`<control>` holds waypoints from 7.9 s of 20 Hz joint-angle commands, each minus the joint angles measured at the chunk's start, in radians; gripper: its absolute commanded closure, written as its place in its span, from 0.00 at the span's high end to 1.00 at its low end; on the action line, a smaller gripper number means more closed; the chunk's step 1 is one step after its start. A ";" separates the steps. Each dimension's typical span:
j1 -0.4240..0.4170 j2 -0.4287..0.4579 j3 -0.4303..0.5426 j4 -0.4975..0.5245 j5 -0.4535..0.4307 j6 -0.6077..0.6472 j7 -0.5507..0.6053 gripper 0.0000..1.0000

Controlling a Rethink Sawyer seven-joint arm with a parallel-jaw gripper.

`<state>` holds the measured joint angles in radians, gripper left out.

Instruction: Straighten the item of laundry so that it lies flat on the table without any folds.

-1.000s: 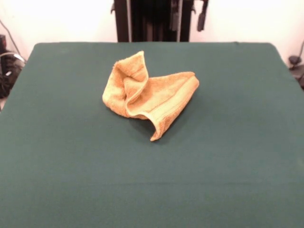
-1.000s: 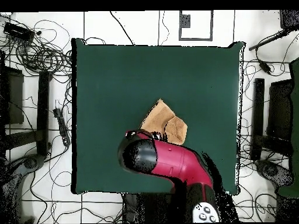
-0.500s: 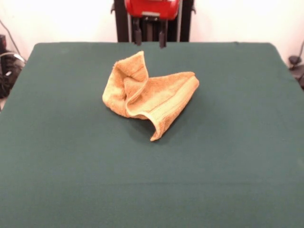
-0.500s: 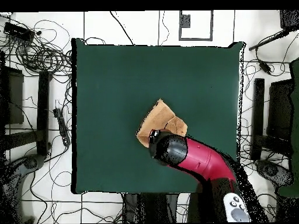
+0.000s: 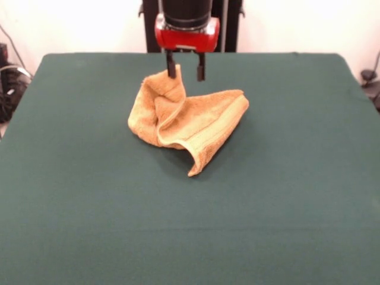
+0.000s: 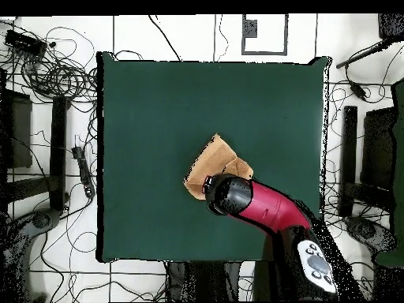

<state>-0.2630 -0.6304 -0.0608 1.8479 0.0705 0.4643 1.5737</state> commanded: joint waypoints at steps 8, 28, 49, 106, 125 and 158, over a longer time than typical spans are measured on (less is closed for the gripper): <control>0.049 0.095 0.090 -0.050 -0.033 -0.083 0.116 1.00; 0.064 0.078 0.098 -0.089 -0.179 -0.041 0.020 1.00; 0.105 -0.127 0.077 -0.039 -0.143 0.114 0.110 1.00; -0.052 0.000 0.364 -0.077 -0.544 0.096 -0.148 1.00; -0.084 -0.013 0.431 -0.089 -0.646 0.157 -0.182 1.00; -0.242 0.003 0.481 -0.098 -0.651 0.122 -0.071 1.00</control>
<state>-0.5440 -0.6759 0.3280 1.7413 -0.5456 0.5720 1.5737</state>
